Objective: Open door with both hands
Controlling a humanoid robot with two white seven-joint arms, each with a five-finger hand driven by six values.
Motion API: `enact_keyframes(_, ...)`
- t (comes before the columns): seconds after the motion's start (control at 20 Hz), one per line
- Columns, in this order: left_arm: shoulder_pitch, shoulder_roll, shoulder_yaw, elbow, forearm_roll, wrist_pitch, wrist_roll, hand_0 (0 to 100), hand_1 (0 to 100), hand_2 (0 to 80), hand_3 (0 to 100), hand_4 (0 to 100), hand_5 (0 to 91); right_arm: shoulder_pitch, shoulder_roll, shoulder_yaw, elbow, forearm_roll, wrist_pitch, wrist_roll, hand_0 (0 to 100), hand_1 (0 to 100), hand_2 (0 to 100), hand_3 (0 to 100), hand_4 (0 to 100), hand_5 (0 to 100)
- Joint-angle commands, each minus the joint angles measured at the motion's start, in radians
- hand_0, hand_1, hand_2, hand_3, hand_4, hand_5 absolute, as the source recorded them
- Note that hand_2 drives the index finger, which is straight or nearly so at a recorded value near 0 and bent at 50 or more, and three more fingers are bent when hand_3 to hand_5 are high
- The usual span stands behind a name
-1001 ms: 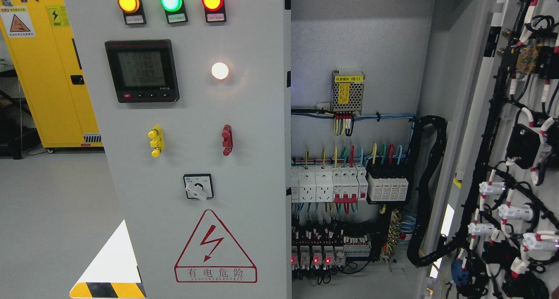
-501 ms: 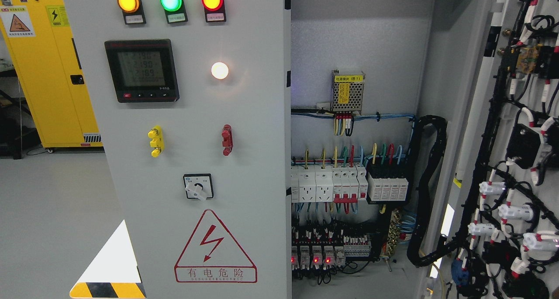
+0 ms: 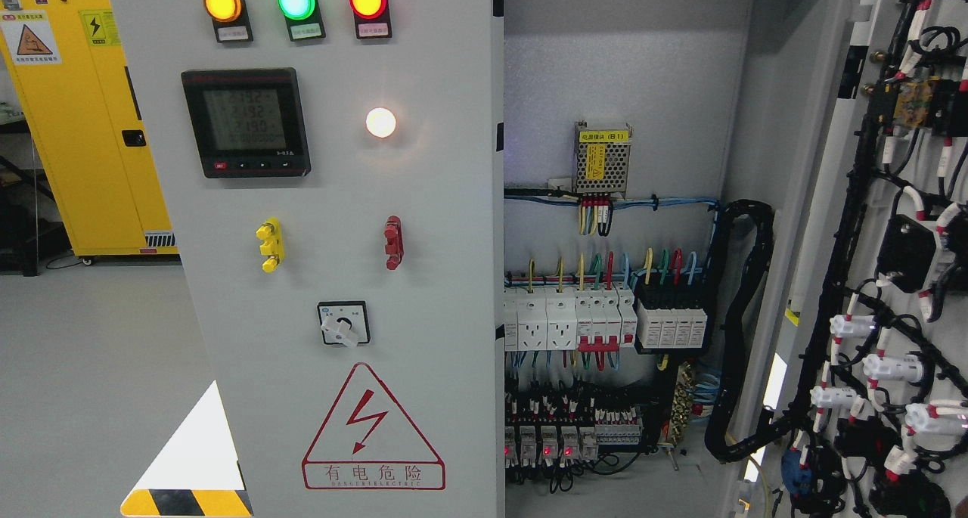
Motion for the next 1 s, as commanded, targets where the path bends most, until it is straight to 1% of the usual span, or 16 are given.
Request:
enact_keyframes(0.0,-0.005,-0.001,-0.002,0.02,-0.002,0.002,0.019,12,56,0.0,0,0,0.0,-0.088,-0.022,0.062,-0.33,-0.034,-0.018,-0.007,0,50,4,0,0,0)
enact_keyframes(0.1,-0.005,-0.001,-0.002,0.02,-0.002,0.002,0.069,12,56,0.0,0,0,0.0,-0.14,-0.017,0.082,-0.328,-0.035,-0.009,-0.007,0,50,4,0,0,0)
enact_keyframes(0.15,-0.005,-0.001,-0.002,0.02,-0.002,0.002,0.078,12,56,0.0,0,0,0.0,-0.16,-0.013,0.091,-0.327,-0.037,-0.001,-0.007,0,50,4,0,0,0)
enact_keyframes(0.25,-0.005,-0.001,-0.003,0.02,-0.002,0.002,0.082,12,56,0.0,0,0,0.0,-0.194,-0.005,0.117,-0.327,-0.04,0.038,-0.007,0,50,4,0,0,0)
enact_keyframes(0.35,-0.005,-0.003,-0.003,0.02,-0.002,0.002,0.082,12,56,0.0,0,0,0.0,-0.243,0.001,0.131,-0.325,-0.04,0.109,-0.007,0,50,4,0,0,0)
enact_keyframes(0.45,-0.005,-0.003,-0.003,0.018,-0.002,0.001,0.082,12,56,0.0,0,0,0.0,-0.3,0.022,0.132,-0.321,-0.041,0.193,-0.007,0,50,4,0,0,0)
enact_keyframes(0.55,-0.005,-0.001,-0.003,0.015,-0.002,-0.001,0.082,12,56,0.0,0,0,0.0,-0.358,0.044,0.134,-0.315,-0.041,0.259,-0.007,0,50,4,0,0,0)
enact_keyframes(0.7,-0.003,-0.001,-0.003,0.015,-0.002,-0.002,0.082,12,56,0.0,0,0,0.0,-0.448,0.081,0.132,-0.261,-0.038,0.318,-0.008,0,50,4,0,0,0)
enact_keyframes(0.75,-0.003,0.0,-0.002,0.018,-0.002,-0.001,0.082,12,56,0.0,0,0,0.0,-0.473,0.087,0.132,-0.238,-0.037,0.333,-0.008,0,50,4,0,0,0)
enact_keyframes(0.85,-0.003,0.001,-0.002,0.018,-0.002,-0.001,0.08,12,56,0.0,0,0,0.0,-0.516,0.111,0.132,-0.181,-0.034,0.368,-0.008,0,50,4,0,0,0)
enact_keyframes(0.95,-0.003,0.001,0.0,0.017,-0.001,-0.001,0.077,12,56,0.0,0,0,0.0,-0.548,0.131,0.134,-0.131,-0.029,0.379,-0.004,0,50,4,0,0,0)
